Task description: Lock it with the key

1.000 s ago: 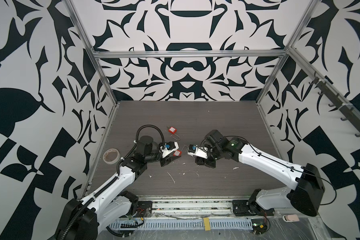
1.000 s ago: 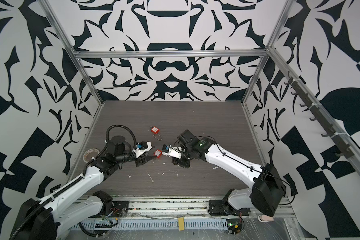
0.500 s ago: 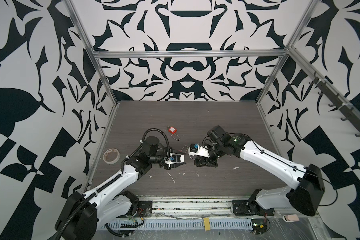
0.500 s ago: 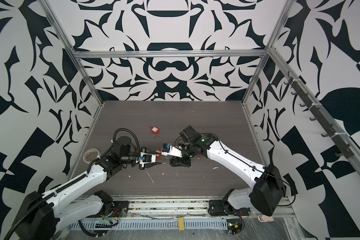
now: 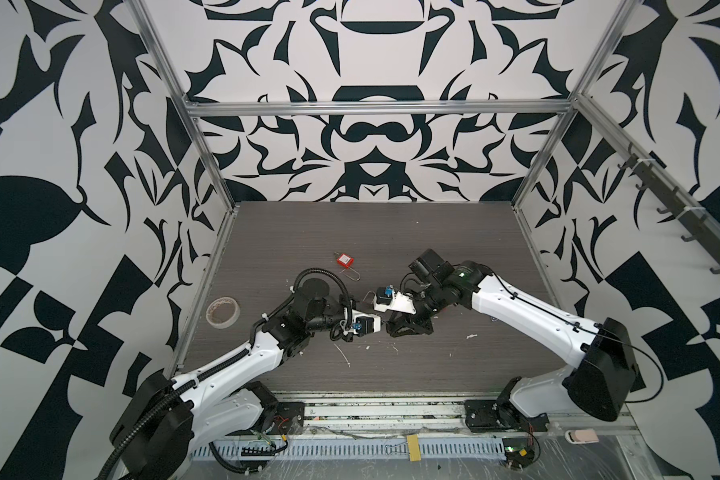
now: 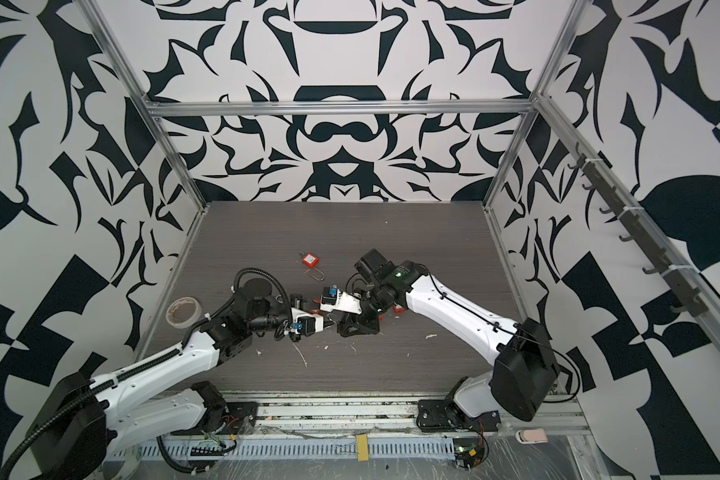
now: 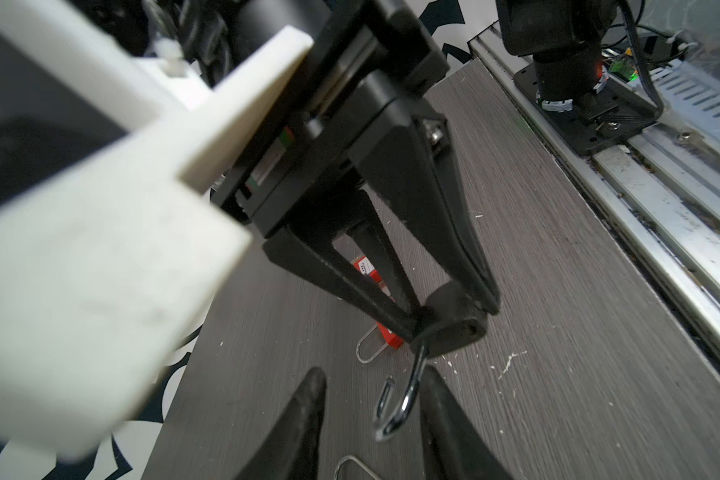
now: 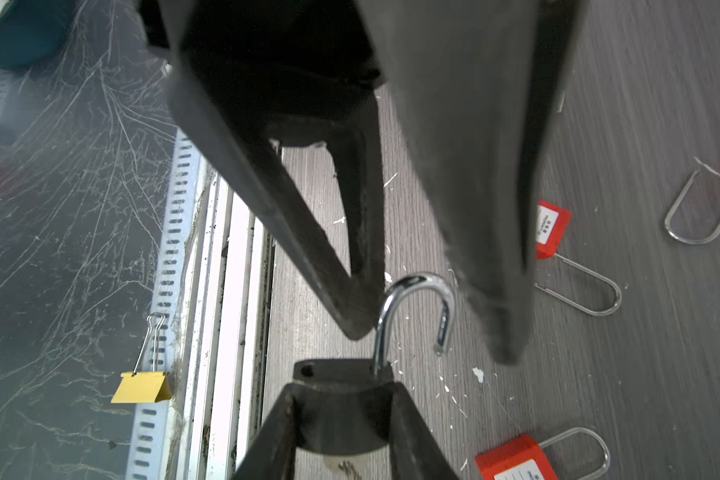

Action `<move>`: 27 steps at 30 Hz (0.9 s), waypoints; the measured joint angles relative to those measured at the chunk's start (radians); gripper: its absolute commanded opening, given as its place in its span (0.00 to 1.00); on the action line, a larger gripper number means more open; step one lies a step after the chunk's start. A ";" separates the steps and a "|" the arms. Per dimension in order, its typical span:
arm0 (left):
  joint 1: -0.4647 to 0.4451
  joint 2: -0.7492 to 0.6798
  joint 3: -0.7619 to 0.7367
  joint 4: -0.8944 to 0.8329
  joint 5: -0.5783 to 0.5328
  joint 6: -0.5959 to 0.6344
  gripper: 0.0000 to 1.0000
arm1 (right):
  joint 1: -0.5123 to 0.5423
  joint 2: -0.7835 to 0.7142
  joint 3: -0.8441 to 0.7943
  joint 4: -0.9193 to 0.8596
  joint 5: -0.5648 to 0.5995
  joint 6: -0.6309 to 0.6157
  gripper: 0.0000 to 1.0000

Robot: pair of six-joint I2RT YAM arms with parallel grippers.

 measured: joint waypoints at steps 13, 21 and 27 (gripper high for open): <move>0.000 0.006 0.000 -0.053 0.001 0.048 0.29 | -0.001 0.000 0.000 -0.016 -0.006 -0.007 0.12; -0.006 0.012 0.000 -0.068 0.001 0.068 0.15 | -0.001 0.000 0.002 -0.027 -0.020 -0.007 0.12; -0.012 0.013 0.000 -0.083 0.003 0.072 0.04 | -0.004 0.000 0.003 -0.039 -0.023 -0.012 0.12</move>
